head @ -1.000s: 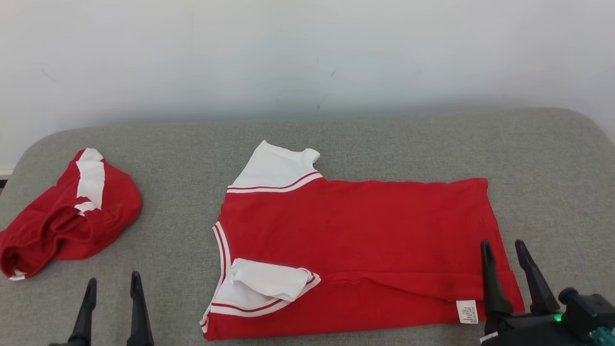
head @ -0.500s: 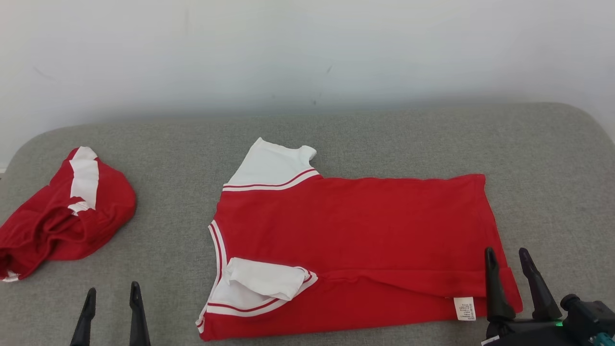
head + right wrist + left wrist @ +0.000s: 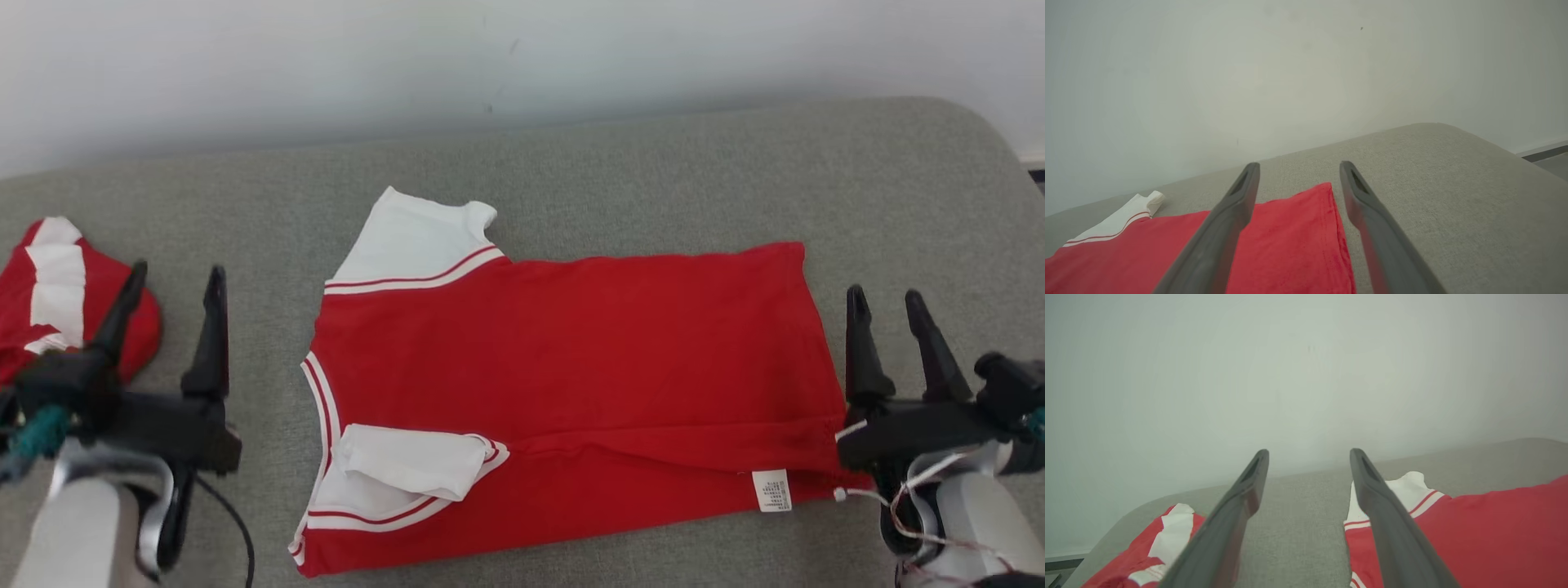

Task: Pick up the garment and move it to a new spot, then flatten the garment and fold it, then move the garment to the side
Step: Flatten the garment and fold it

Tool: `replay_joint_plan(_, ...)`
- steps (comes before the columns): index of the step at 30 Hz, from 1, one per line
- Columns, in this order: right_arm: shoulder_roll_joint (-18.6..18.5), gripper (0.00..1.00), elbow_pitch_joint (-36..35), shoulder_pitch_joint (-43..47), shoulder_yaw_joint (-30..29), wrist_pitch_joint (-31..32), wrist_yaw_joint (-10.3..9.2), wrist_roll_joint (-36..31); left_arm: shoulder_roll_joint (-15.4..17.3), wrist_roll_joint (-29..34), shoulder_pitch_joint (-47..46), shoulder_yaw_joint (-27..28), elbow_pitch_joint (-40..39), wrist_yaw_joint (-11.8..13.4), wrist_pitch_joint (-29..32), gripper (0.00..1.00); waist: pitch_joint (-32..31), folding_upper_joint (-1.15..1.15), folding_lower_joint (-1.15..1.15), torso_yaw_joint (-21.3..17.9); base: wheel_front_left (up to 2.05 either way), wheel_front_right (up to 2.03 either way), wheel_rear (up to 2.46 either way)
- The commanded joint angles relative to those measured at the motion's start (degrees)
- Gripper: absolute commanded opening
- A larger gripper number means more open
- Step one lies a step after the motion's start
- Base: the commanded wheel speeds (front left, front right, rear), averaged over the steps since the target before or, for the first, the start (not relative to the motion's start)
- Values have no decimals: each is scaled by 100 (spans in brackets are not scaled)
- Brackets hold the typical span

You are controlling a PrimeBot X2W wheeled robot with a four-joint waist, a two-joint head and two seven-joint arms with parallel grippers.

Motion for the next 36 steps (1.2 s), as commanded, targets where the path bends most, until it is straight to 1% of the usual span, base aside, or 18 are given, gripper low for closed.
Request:
replay_joint_plan(1,-51,100,105,-340,48,34,-14,72,133,-222,-479,-115,126,-29,220,100,539,0,-1,-252,0,0,0)
replay_joint_plan(3,-165,100,351,-686,84,81,-14,88,301,-391,-1020,-264,309,-47,459,100,735,0,-1,-305,0,0,0)
replay_joint_plan(4,-195,100,464,-850,136,113,-14,85,415,-450,-1257,-397,395,-32,609,100,838,0,-1,-342,0,0,0)
replay_joint_plan(8,-318,100,925,-1528,330,259,-14,15,676,-885,-2237,-952,713,-37,953,100,1157,0,-1,-448,0,0,0)
replay_joint_plan(14,-386,100,1538,-2420,884,469,-14,-3,953,-1579,-3407,-1685,1480,-32,1433,100,1478,0,-1,-707,0,0,0)
replay_joint_plan(15,-370,100,1731,-2677,1063,579,-14,28,1069,-1701,-3710,-1992,1717,-33,1560,100,1547,0,-1,-813,0,0,0)
replay_joint_plan(17,-348,100,1872,-2914,1236,640,-14,82,1114,-1932,-3934,-2224,1971,-33,1723,100,1605,0,-1,-908,0,0,0)
replay_joint_plan(18,-348,100,1872,-2914,1236,640,-14,82,1114,-1932,-3934,-2224,1971,-33,1723,100,1605,0,-1,-908,0,0,0)
replay_joint_plan(23,-283,100,2246,-3415,1632,848,-14,272,1276,-2350,-4388,-2658,2652,-33,2323,100,1728,0,-1,-1160,0,0,0)
replay_joint_plan(27,-287,100,2572,-3686,1966,954,-14,458,1363,-2615,-4608,-2924,3084,-33,2667,100,1788,0,-1,-1297,0,0,0)
replay_joint_plan(34,-240,100,3065,-4072,2349,1125,-14,762,1436,-2891,-4947,-3324,3493,-34,2937,100,1912,0,-1,-1359,0,0,0)
replay_joint_plan(36,-242,100,3165,-4164,2435,1154,-14,846,1466,-2854,-5065,-3452,3583,-34,2967,100,1963,0,-1,-1357,0,0,0)
